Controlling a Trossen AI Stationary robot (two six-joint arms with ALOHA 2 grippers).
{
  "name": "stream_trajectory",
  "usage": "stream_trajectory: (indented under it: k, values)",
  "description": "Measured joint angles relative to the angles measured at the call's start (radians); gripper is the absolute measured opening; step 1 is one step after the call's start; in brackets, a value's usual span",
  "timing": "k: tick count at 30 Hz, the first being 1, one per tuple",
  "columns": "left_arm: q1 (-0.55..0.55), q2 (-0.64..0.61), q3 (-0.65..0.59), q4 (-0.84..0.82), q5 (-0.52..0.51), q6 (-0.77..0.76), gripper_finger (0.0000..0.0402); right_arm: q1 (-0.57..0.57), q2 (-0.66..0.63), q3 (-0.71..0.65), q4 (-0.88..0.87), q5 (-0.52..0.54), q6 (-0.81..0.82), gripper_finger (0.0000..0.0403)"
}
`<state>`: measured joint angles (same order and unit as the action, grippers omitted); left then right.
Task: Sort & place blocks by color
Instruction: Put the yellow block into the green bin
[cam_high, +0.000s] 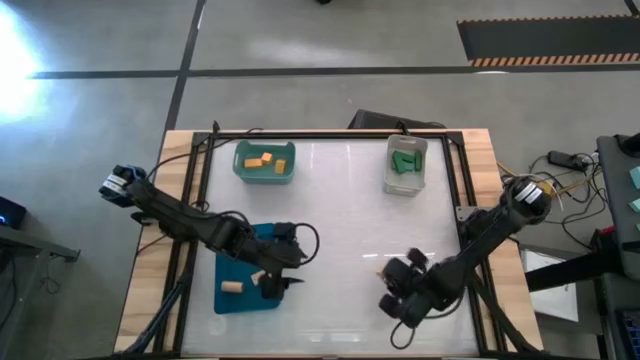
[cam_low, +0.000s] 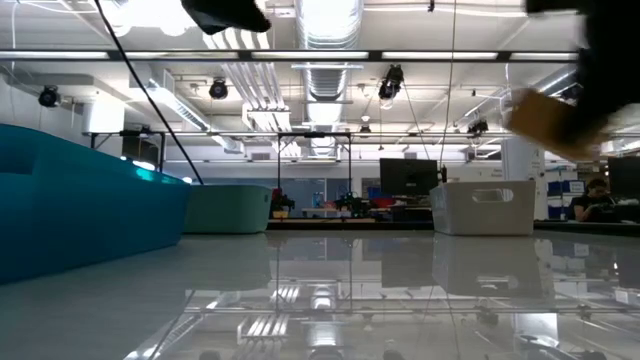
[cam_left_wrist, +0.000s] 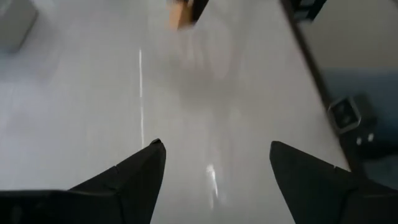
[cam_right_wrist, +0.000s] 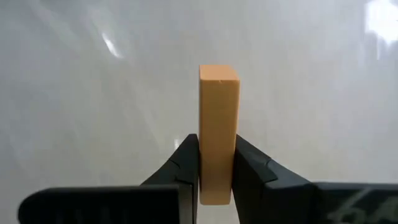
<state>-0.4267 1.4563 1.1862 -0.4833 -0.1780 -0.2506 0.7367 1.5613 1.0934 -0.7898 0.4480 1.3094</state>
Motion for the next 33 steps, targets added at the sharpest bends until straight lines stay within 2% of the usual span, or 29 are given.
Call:
stream_trajectory:
  k: [2, 5, 8, 13, 21, 26, 33]
  values:
    - [-0.001, 0.000, -0.035, 0.100, 0.000, 0.023, 0.0272, -0.005, -0.031, -0.023, 0.132, 0.146, -0.168, 0.0045]
    - [-0.001, 0.000, -0.086, 0.242, 0.000, 0.048, 0.0272, -0.011, -0.062, -0.068, 0.367, 0.274, -0.445, 0.0045]
    - [-0.001, 0.002, -0.145, 0.425, 0.000, 0.082, 0.0272, -0.035, -0.073, -0.124, 0.651, 0.292, -0.724, 0.0045]
    - [-0.001, 0.002, -0.230, 0.717, 0.000, 0.158, 0.0272, -0.084, -0.072, -0.183, 1.017, 0.223, -1.028, 0.0045]
    - [0.001, 0.012, -0.334, 1.101, 0.004, 0.262, 0.0272, -0.157, -0.071, -0.191, 1.226, 0.131, -1.278, 0.0045]
    - [0.003, 0.067, -0.323, 1.197, 0.005, 0.307, 0.0263, -0.198, -0.071, -0.186, 1.300, 0.095, -1.360, 0.0045]
    - [0.019, 0.152, -0.307, 1.307, -0.042, 0.318, 0.0206, -0.201, -0.072, -0.186, 1.305, 0.091, -1.389, 0.0045]
